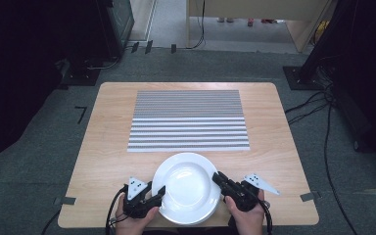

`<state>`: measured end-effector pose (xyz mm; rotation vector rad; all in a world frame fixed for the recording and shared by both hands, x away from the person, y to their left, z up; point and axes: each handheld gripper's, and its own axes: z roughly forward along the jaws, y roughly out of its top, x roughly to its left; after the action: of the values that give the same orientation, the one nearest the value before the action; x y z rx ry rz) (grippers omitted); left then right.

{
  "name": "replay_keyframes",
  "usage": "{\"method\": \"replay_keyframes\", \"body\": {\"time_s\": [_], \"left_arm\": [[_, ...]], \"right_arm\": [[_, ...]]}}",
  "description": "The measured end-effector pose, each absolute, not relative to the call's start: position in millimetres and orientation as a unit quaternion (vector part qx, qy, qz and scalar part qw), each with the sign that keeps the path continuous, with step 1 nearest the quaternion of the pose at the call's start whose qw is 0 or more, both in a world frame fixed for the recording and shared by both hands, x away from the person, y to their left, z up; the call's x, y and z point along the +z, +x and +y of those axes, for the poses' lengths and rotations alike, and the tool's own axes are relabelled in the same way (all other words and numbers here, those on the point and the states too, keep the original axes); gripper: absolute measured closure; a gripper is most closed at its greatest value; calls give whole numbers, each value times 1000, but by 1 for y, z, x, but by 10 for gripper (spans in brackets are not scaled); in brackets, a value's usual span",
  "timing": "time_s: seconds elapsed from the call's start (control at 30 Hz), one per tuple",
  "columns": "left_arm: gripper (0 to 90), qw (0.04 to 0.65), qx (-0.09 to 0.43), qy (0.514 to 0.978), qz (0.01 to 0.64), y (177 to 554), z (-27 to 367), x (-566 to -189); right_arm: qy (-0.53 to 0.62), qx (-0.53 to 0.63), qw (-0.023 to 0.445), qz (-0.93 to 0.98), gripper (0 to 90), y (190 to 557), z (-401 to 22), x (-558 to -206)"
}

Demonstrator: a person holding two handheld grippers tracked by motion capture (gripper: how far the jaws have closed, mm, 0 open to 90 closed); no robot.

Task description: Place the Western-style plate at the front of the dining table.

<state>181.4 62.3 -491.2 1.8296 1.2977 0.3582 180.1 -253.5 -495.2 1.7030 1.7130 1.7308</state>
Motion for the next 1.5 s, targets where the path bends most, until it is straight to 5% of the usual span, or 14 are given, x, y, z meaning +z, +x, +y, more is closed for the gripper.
{"method": "replay_keyframes", "body": {"time_s": [0.37, 0.6, 1.5], "left_arm": [[491, 422, 139, 730, 520, 182, 63, -492], [491, 420, 141, 730, 521, 182, 62, -492], [476, 432, 135, 723, 522, 182, 64, -492]], "right_arm": [[537, 581, 128, 598, 774, 180, -250, -491], [575, 590, 40, 566, 760, 184, -254, -499], [504, 615, 90, 600, 759, 188, -252, -504]]}}
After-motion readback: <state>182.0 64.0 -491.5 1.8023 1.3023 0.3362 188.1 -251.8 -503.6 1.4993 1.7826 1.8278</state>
